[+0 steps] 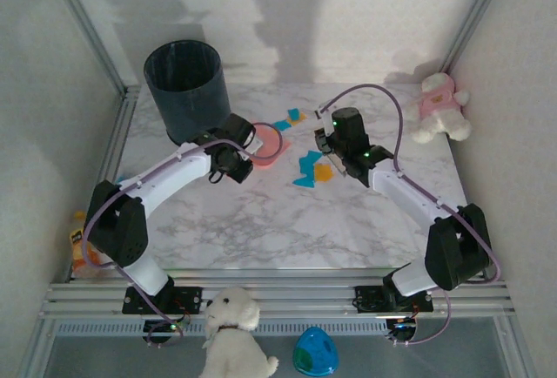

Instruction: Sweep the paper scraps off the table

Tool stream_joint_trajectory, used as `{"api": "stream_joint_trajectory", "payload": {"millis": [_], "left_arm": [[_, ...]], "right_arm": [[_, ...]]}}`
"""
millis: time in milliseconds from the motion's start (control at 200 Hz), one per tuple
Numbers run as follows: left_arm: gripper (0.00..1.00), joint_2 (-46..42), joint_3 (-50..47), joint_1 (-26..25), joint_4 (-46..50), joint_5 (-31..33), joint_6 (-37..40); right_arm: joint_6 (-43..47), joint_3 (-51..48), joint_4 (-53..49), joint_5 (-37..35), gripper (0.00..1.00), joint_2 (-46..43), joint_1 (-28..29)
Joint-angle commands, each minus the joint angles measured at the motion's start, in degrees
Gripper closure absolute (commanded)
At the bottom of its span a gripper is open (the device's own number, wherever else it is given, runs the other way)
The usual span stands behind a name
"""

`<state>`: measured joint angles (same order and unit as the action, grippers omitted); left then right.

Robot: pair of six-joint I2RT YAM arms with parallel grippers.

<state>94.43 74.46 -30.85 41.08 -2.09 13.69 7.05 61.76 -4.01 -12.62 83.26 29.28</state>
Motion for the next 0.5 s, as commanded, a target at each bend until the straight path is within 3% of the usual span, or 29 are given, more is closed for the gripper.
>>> {"api": "stream_joint_trajectory", "payload": {"millis": [0, 235, 496], "left_arm": [[1.0, -1.66, -2.15, -2.3, 0.03, -1.24, 5.64], [1.0, -1.04, -4.42, -4.94, 1.86, -3.34, 9.12], [1.0, 2.11, -4.51, -7.37, 4.46, -6.65, 11.04]], "right_arm": [[-3.43, -1.35, 5.06, -8.99, 1.0, -1.28, -0.06], [-6.73, -1.63, 4.15, -15.25, 1.0, 0.01, -0.08], [-8.49, -2.07, 4.15, -14.58, 1.0, 1.54, -0.02]]}}
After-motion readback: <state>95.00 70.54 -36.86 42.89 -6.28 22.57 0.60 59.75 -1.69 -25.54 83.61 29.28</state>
